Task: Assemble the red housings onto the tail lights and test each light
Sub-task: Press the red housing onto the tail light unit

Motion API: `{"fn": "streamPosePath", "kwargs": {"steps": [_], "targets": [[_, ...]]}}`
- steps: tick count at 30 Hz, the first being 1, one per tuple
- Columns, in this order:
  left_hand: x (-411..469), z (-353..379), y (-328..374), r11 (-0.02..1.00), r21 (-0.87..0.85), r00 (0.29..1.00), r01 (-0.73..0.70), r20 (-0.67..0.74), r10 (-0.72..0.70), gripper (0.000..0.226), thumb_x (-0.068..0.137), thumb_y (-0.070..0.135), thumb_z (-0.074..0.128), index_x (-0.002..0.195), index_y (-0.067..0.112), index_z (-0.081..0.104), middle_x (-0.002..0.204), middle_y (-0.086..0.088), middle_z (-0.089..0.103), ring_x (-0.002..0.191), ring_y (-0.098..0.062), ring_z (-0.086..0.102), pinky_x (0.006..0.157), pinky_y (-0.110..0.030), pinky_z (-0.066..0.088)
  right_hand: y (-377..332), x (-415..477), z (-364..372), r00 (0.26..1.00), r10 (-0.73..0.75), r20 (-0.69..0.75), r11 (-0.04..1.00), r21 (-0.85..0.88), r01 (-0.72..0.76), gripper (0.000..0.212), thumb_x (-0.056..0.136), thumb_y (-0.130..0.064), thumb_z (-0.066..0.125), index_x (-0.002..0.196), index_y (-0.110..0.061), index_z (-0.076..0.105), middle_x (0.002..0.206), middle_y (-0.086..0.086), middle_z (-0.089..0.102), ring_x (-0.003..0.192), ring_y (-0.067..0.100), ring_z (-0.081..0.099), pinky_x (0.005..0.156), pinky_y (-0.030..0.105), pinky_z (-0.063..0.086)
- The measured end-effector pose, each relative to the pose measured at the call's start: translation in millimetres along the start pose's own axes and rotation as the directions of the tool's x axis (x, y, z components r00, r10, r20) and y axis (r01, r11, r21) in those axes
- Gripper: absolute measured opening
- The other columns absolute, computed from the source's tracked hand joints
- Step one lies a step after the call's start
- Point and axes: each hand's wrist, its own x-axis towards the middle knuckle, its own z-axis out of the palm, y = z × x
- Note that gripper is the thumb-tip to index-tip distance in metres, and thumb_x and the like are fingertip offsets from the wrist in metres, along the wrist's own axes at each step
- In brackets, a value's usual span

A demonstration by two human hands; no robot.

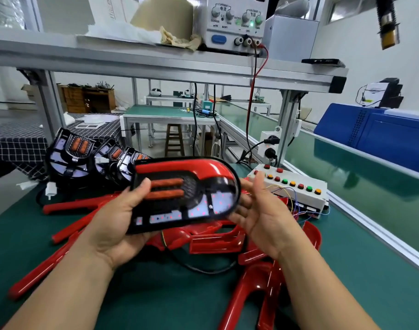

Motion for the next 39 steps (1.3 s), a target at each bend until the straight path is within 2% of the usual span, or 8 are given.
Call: {"fn": "streamPosePath", "kwargs": {"steps": [3,6,11,14,21,29,36,39], "targets": [[3,-13,16,0.984,-0.119,0.986,-0.13,-0.119,0.116,0.036,0.085,0.034,0.054,0.079,0.012,0.081,0.095,-0.014,0.076,0.08,-0.026,0.075,0.061,-0.038,0.062,-20,-10,-10,0.984,-0.123,-0.127,0.984,-0.143,0.104,0.047,0.07,-0.047,0.062,0.099,-0.01,0.064,0.079,0.006,0.069,0.064,0.013,0.065,0.057,0.02,0.053],[8,-27,23,0.955,-0.207,0.957,-0.212,-0.243,0.159,0.031,0.094,0.035,0.054,0.096,0.011,0.074,0.095,-0.013,0.076,0.083,-0.026,0.075,0.06,-0.037,0.062,-39,-33,-20,0.988,-0.152,0.004,0.868,-0.478,0.135,0.009,0.082,-0.028,0.069,0.083,-0.019,0.069,0.071,0.006,0.067,0.058,0.013,0.062,0.051,0.019,0.047],[17,-35,15,0.964,-0.189,0.95,-0.188,-0.282,0.13,0.065,0.079,0.04,0.067,0.137,0.013,0.052,0.111,-0.012,0.073,0.09,-0.026,0.074,0.065,-0.041,0.062,-36,-69,-24,0.978,0.099,0.183,0.335,-0.932,0.14,0.014,0.088,-0.025,0.069,0.075,-0.031,0.068,0.062,-0.008,0.064,0.052,0.001,0.053,0.051,0.016,0.042],[19,-36,12,0.967,-0.178,0.95,-0.18,-0.285,0.124,0.074,0.071,0.042,0.07,0.137,0.014,0.052,0.118,-0.013,0.07,0.092,-0.027,0.074,0.061,-0.038,0.061,-29,-79,-35,0.998,0.012,0.066,0.094,-0.993,0.065,0.016,0.087,-0.029,0.068,0.071,-0.031,0.066,0.067,-0.011,0.065,0.059,0.0,0.055,0.057,0.016,0.044],[22,-35,3,0.968,-0.179,0.959,-0.173,-0.256,0.124,0.067,0.072,0.041,0.071,0.132,0.016,0.055,0.118,-0.014,0.07,0.1,-0.031,0.071,0.074,-0.046,0.061,-12,-68,-46,0.971,-0.148,-0.188,-0.126,-0.97,-0.207,0.044,0.08,-0.065,0.061,0.071,-0.023,0.054,0.069,-0.007,0.057,0.063,0.003,0.052,0.052,0.021,0.036],[22,-30,0,0.979,-0.147,0.981,-0.139,-0.153,0.117,0.065,0.08,0.041,0.064,0.136,0.01,0.053,0.124,-0.018,0.066,0.111,-0.037,0.065,0.079,-0.047,0.06,-12,-65,-43,0.948,-0.181,-0.261,0.064,-0.965,-0.253,0.005,0.076,-0.028,0.067,0.075,-0.026,0.062,0.061,-0.008,0.061,0.059,0.003,0.056,0.048,0.016,0.038],[20,-28,0,0.971,-0.18,0.976,-0.154,-0.182,0.121,0.062,0.075,0.04,0.068,0.131,0.015,0.057,0.115,-0.016,0.071,0.1,-0.034,0.071,0.069,-0.043,0.062,-40,-70,-42,0.953,-0.231,-0.196,0.208,-0.967,-0.148,0.036,0.083,-0.018,0.072,0.111,-0.039,0.065,0.09,-0.012,0.071,0.084,0.009,0.065,0.079,0.031,0.051],[20,-29,5,0.958,-0.191,0.957,-0.213,-0.237,0.165,0.063,0.074,0.039,0.068,0.131,0.015,0.056,0.117,-0.016,0.07,0.1,-0.032,0.07,0.068,-0.041,0.062,-46,-59,-39,0.963,-0.254,-0.091,0.115,-0.991,-0.063,0.03,0.083,-0.014,0.071,0.099,-0.039,0.07,0.086,-0.017,0.071,0.081,0.003,0.064,0.072,0.02,0.047]]}}
